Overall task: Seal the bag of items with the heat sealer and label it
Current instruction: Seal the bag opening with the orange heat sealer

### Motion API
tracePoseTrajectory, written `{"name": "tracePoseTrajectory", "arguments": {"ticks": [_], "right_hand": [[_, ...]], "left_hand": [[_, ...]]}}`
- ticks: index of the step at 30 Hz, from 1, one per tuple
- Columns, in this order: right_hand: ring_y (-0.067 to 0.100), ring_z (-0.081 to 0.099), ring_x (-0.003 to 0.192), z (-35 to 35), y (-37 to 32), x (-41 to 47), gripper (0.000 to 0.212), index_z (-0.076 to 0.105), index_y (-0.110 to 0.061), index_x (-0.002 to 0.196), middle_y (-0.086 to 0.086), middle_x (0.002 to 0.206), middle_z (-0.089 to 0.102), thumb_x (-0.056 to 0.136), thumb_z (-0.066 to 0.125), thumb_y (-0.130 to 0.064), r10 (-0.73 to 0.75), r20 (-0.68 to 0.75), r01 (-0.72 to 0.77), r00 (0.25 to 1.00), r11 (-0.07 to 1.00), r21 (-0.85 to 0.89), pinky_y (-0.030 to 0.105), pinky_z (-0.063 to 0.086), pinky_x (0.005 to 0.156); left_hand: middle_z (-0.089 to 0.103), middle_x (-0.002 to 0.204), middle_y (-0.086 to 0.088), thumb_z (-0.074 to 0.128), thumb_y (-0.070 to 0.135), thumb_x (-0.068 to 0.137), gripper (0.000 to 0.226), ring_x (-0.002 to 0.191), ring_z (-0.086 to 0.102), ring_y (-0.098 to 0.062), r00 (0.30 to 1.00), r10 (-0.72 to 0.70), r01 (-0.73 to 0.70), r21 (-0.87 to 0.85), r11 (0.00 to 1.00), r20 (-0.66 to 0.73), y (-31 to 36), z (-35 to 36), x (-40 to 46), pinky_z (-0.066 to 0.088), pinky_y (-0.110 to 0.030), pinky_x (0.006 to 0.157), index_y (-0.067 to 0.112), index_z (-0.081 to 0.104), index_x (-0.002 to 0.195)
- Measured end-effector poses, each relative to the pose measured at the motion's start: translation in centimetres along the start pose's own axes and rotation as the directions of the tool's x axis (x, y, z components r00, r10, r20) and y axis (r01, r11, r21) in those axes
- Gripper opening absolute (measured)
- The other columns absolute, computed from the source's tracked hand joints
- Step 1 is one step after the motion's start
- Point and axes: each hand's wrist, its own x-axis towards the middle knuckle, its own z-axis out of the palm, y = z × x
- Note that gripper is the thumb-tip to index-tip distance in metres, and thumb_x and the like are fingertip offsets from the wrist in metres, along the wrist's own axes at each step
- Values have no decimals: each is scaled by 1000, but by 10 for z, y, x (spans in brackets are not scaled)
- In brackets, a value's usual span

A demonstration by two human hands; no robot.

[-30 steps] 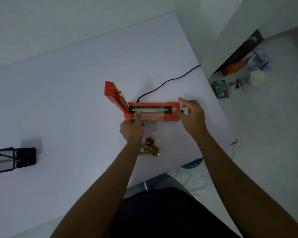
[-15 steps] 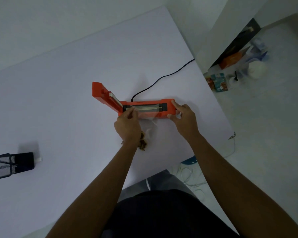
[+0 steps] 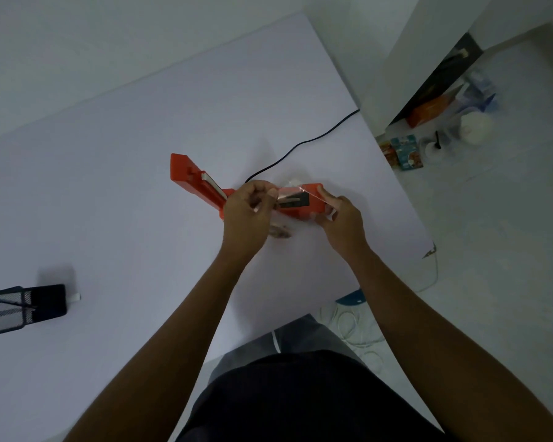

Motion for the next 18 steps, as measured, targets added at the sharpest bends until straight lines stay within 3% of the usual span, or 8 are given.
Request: {"name": "tracePoseTrajectory", "arguments": {"ticks": [3, 5, 7, 9, 11, 14, 18], "right_hand": [[25, 69, 98, 3, -2, -6, 38, 65, -16, 128, 10, 104, 69, 91, 73, -15, 34, -59, -25, 998, 990, 141, 34, 60, 84], [23, 70, 97, 1, -17, -14, 25, 69, -14, 117, 11, 103, 71, 97, 64, -28, 54, -24, -44, 998, 953, 299, 41, 61, 83], [5, 70, 91, 0, -37, -22, 27, 69, -10, 112, 1, 98, 74, 104, 50, -27, 54, 94, -89, 994, 901, 425, 23, 58, 77], [-5, 63, 72, 6, -49, -31, 24, 68, -6, 103, -11, 85, 71, 102, 44, 1, -40, 196, -48, 980, 904, 425, 9, 48, 68], [4, 62, 77, 19, -58, -37, 41, 71, -11, 103, -2, 94, 70, 91, 46, 18, -115, 265, 10, 957, 930, 367, 18, 47, 74], [3, 64, 91, 40, -71, -44, 53, 70, -36, 105, -7, 107, 70, 88, 51, 10, -192, 400, 46, 896, 937, 346, 28, 51, 83], [2, 61, 101, 72, -104, -59, 57, 69, -27, 122, -12, 121, 67, 81, 57, 11, -211, 614, 11, 761, 950, 312, 18, 52, 84]], "left_hand": [[72, 90, -6, 58, 14, 97, 12, 82, 68, -13, 1000, 14, -12, -58, 998, 23, 4, -13, -5, 50, -13, 69, 8, 67, 99], [73, 91, -6, 57, 16, 98, 11, 86, 69, -17, 999, 10, -6, -102, 995, 41, 7, -25, -10, 55, -21, 74, 10, 66, 100], [72, 89, -2, 57, 15, 98, 10, 85, 68, -11, 999, 1, 3, -122, 993, 39, 10, -38, -16, 54, -19, 74, 11, 66, 99], [72, 88, 1, 56, 15, 99, 11, 84, 68, -7, 1000, -8, 10, -127, 992, 23, 11, -52, -22, 51, -14, 73, 11, 67, 100], [75, 91, -3, 56, 17, 99, 13, 87, 71, -12, 1000, -19, 20, -141, 990, 9, 9, -70, -29, 54, -18, 75, 11, 67, 101], [77, 87, -8, 54, 14, 101, 14, 83, 75, -18, 999, -14, 20, -168, 986, 33, 4, -101, -44, 57, -20, 76, 7, 65, 104], [78, 91, -9, 53, 10, 100, 13, 77, 76, -23, 999, -47, 49, -240, 969, 15, -10, -150, -64, 59, -26, 76, 1, 61, 103]]}}
